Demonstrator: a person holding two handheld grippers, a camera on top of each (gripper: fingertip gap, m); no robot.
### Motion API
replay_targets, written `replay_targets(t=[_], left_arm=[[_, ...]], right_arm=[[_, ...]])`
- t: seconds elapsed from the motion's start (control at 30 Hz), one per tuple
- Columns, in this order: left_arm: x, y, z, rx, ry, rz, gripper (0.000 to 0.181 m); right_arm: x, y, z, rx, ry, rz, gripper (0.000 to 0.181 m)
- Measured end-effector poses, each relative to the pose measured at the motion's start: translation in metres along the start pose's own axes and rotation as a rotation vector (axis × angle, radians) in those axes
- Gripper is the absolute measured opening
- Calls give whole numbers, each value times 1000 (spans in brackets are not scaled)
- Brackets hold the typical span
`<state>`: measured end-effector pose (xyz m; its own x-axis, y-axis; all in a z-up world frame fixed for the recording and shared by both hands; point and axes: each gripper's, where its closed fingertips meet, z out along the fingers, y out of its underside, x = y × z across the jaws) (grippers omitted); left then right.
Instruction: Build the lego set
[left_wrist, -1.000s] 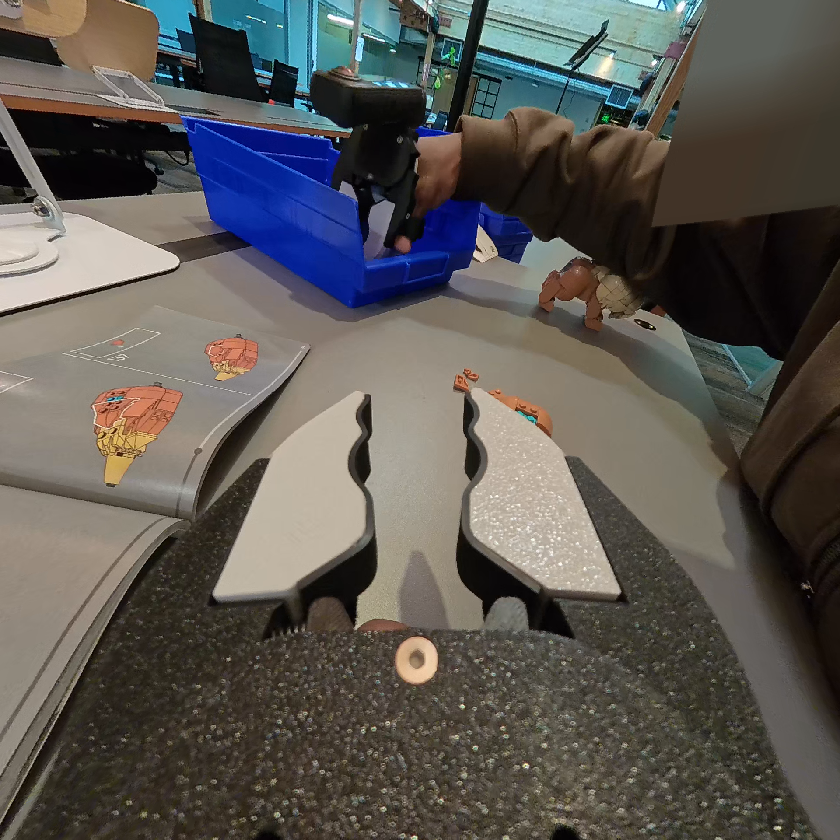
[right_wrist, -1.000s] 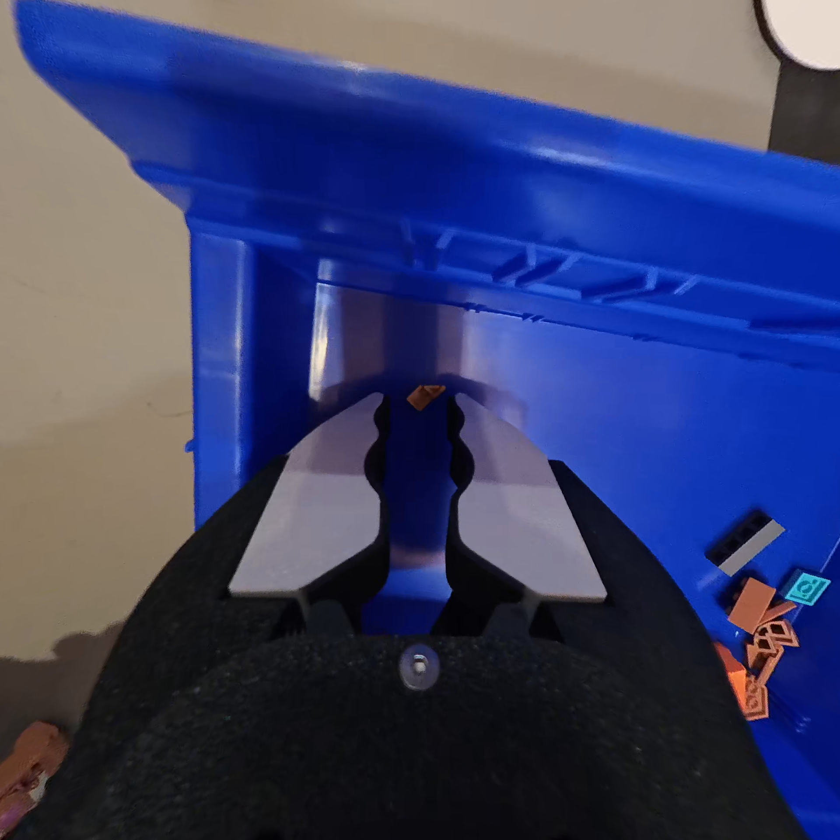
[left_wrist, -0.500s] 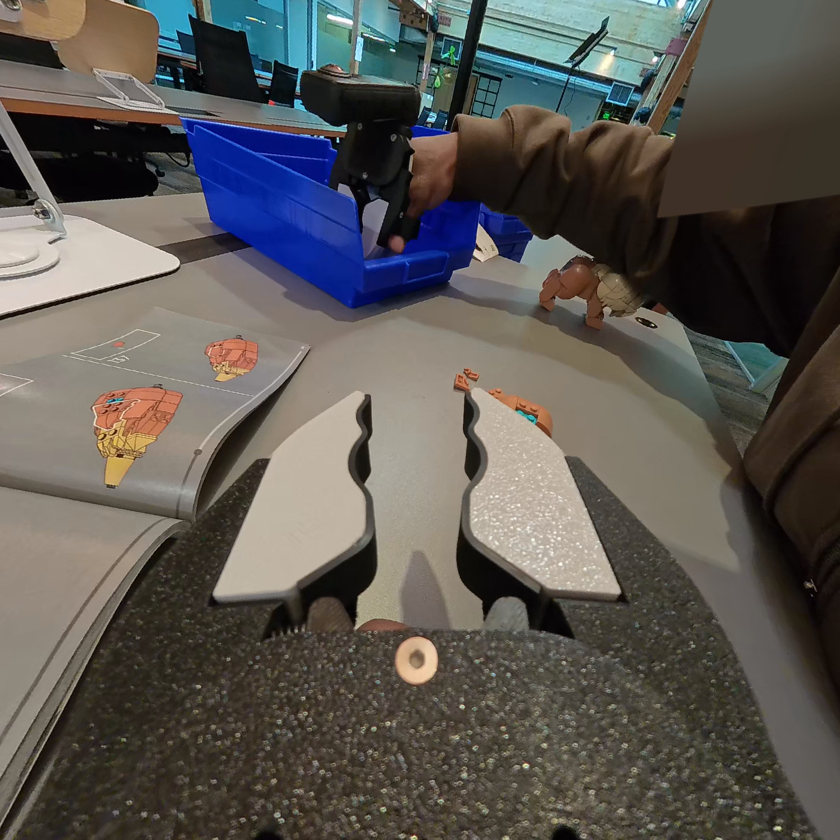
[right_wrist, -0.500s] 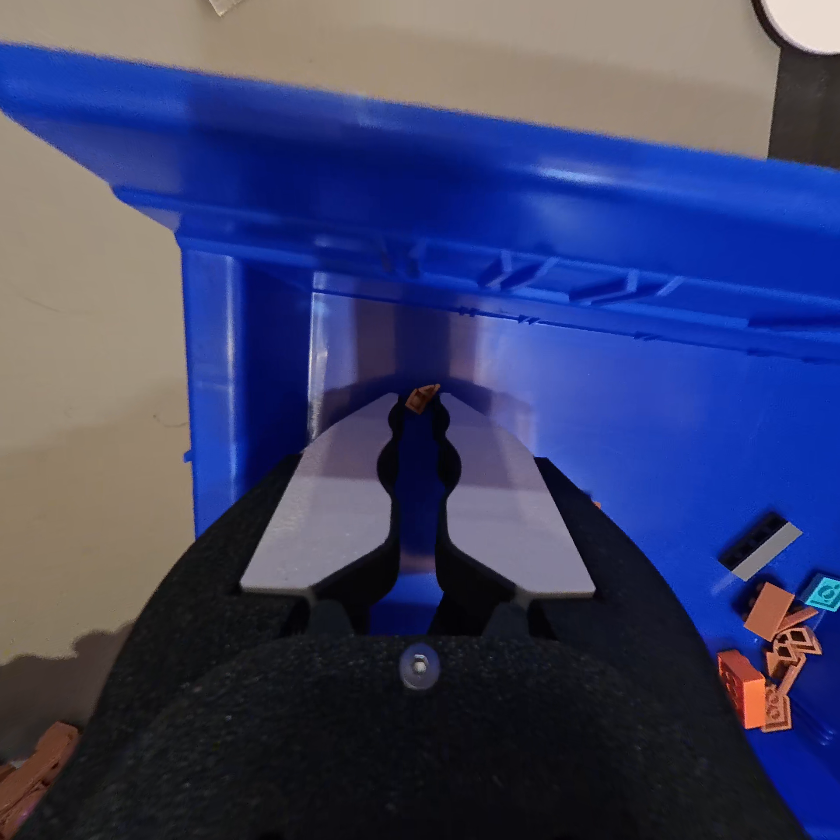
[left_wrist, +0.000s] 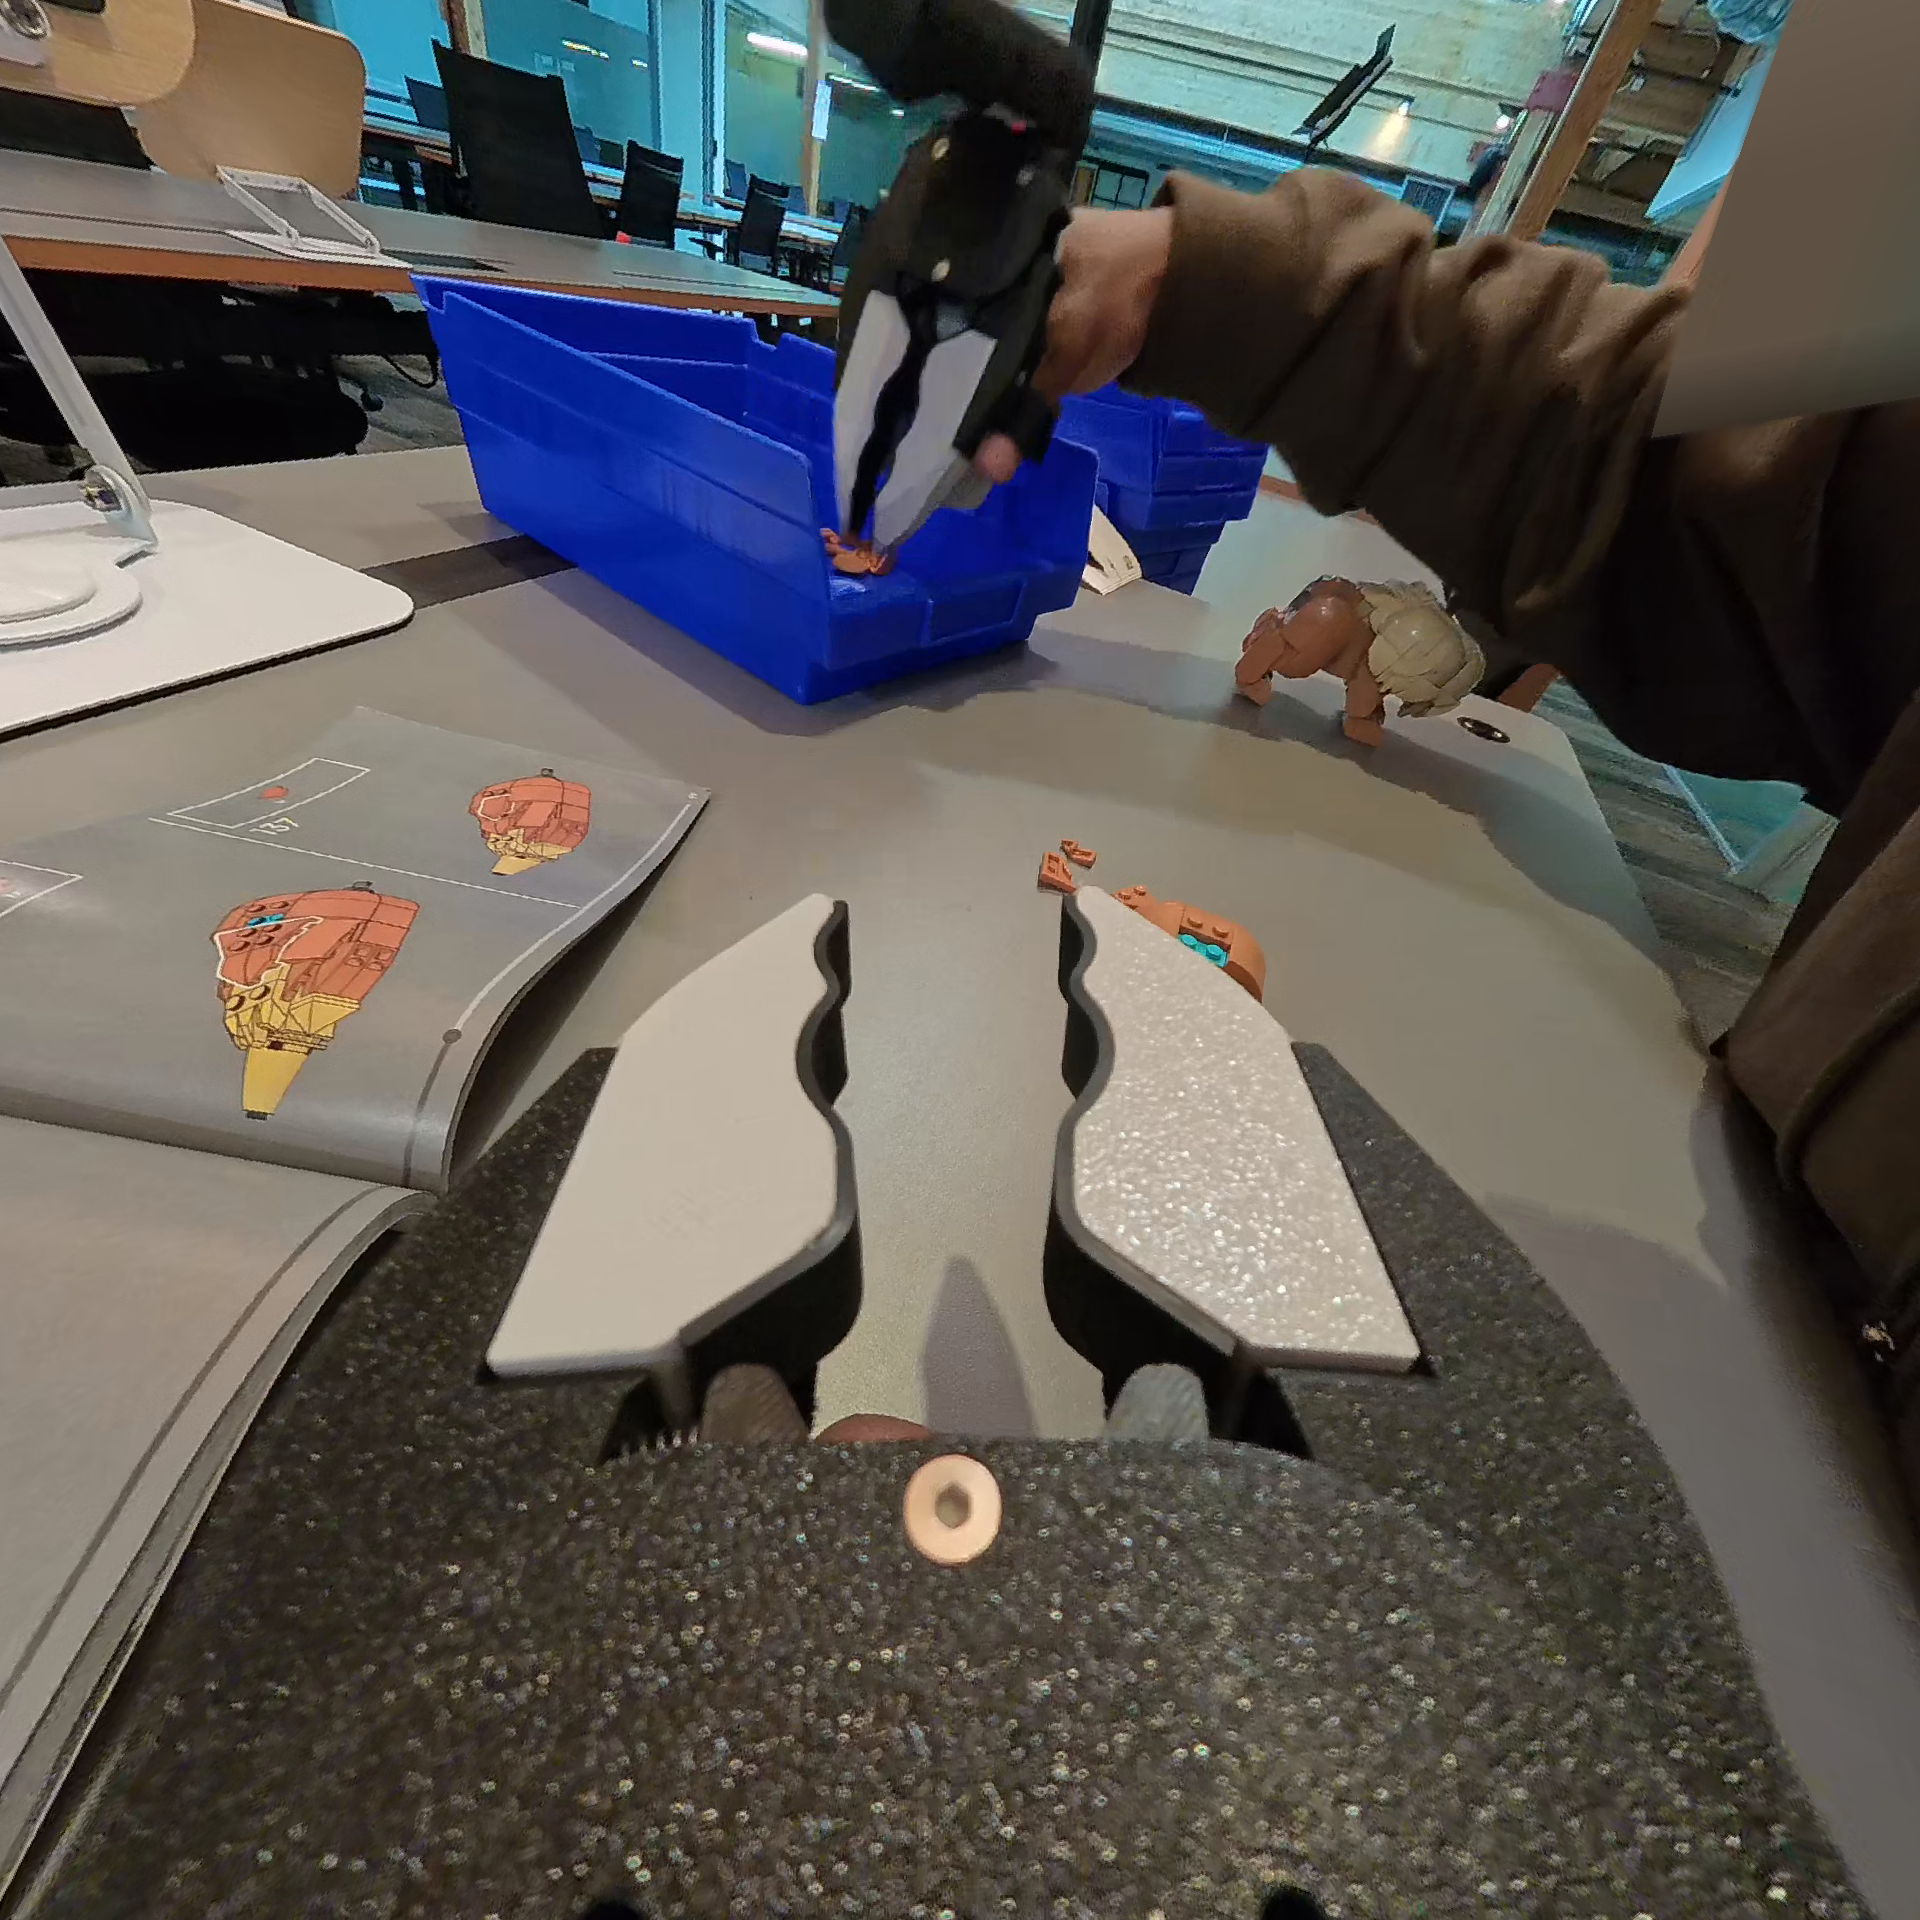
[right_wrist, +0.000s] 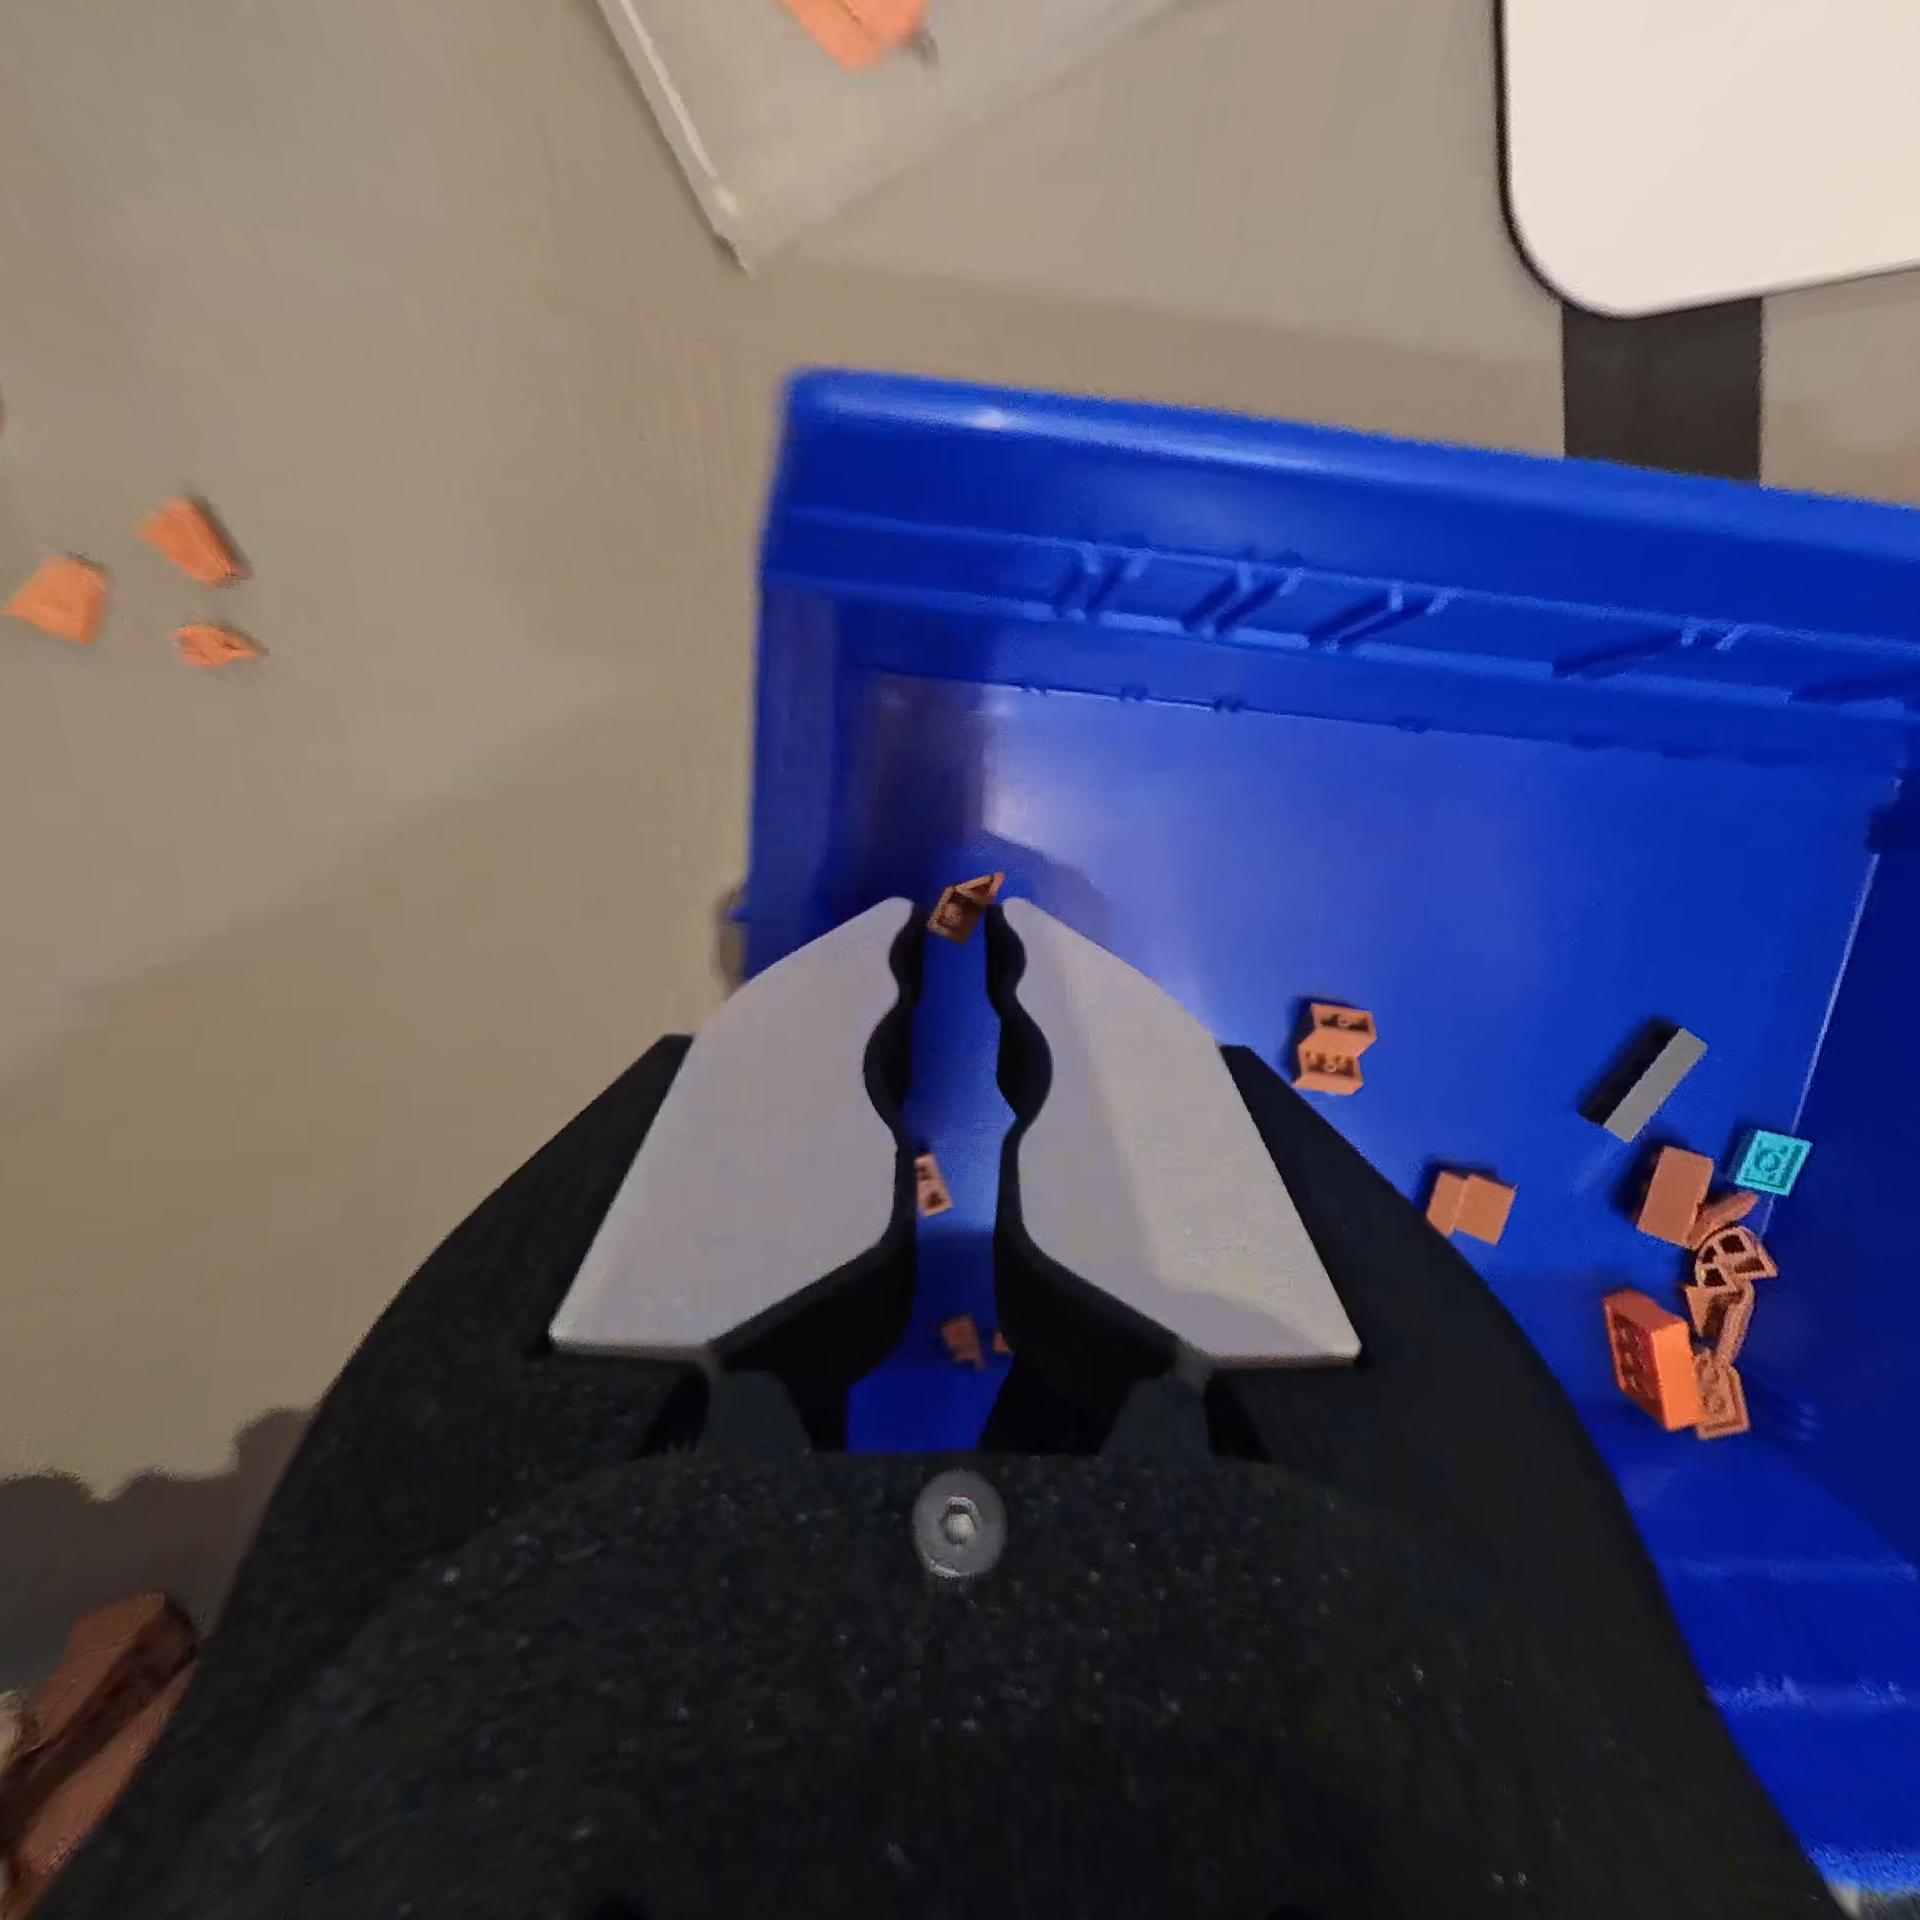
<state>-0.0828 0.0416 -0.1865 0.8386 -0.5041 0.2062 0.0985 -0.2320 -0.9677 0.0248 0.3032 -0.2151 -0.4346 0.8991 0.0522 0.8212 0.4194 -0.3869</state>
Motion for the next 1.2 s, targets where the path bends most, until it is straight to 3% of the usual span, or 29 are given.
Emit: replay_targets(t=[0.2, 0.4, 0.5, 0.97, 1.2], left_arm=[[0, 0, 0, -1, -7, 2, 39], [0, 1, 0, -6, -23, 21, 38], [0, 1, 1, -12, -31, 37, 38], [3, 3, 3, -25, -39, 58, 37], [6, -1, 2, -14, -42, 64, 38]], right_arm=[[-77, -22, -31, 99, -45, -14, 11], [-182, -22, -2, 74, -122, -41, 11], [-208, -10, 21, 32, -113, -27, 11], [-197, -8, 52, 128, 5, 163, 10], [-193, -13, 47, 251, 47, 267, 30]])
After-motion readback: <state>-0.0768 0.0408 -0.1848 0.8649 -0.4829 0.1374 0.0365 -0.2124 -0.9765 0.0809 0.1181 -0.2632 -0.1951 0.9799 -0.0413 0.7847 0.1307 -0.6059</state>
